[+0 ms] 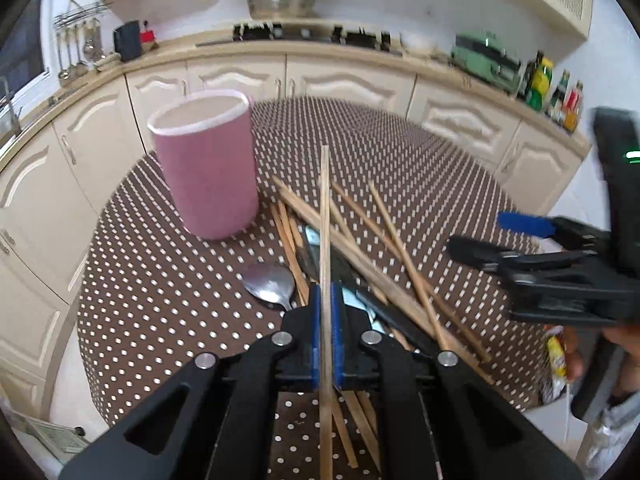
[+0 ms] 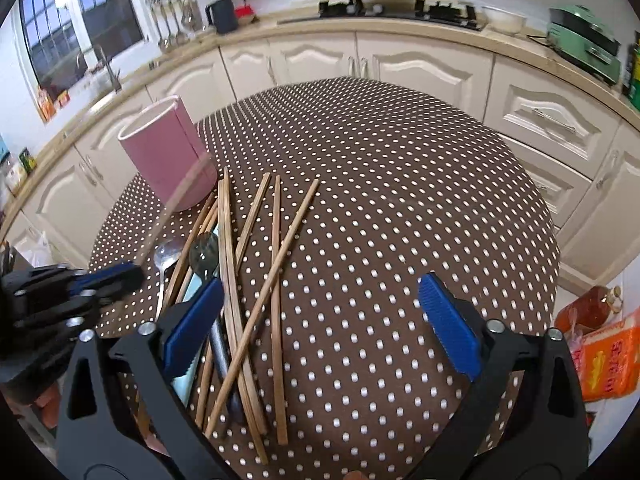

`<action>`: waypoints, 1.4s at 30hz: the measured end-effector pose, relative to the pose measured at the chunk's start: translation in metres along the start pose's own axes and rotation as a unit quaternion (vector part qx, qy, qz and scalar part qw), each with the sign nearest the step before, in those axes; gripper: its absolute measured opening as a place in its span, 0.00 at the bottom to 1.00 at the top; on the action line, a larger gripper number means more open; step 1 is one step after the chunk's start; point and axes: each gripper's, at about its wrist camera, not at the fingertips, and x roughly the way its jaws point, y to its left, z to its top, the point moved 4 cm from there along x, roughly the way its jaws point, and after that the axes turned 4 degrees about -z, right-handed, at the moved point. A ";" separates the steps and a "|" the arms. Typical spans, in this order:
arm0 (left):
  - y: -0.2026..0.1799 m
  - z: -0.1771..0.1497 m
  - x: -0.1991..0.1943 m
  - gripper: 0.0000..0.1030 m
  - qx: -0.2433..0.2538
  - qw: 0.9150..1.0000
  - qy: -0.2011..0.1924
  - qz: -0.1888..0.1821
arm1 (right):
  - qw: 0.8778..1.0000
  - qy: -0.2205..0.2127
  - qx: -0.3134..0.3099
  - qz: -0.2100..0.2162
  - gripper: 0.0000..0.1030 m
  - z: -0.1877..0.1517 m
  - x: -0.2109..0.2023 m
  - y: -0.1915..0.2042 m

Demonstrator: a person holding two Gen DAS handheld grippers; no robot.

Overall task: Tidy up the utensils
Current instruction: 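Lift chopsticks with the left gripper while the right gripper lifts chopsticks toward the cup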

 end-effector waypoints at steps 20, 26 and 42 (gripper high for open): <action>0.037 0.039 -0.060 0.05 -0.072 0.992 -0.105 0.025 | 0.991 0.122 -0.016 0.043 0.09 0.028 0.076 0.031; 0.041 0.043 -0.066 0.05 -0.079 0.990 -0.120 0.009 | 0.994 0.093 -0.001 0.063 0.06 0.044 0.058 0.005; 0.055 0.091 -0.092 0.05 -0.102 0.965 -0.236 -0.050 | 0.980 -0.098 -0.002 0.172 0.05 0.136 -0.034 0.016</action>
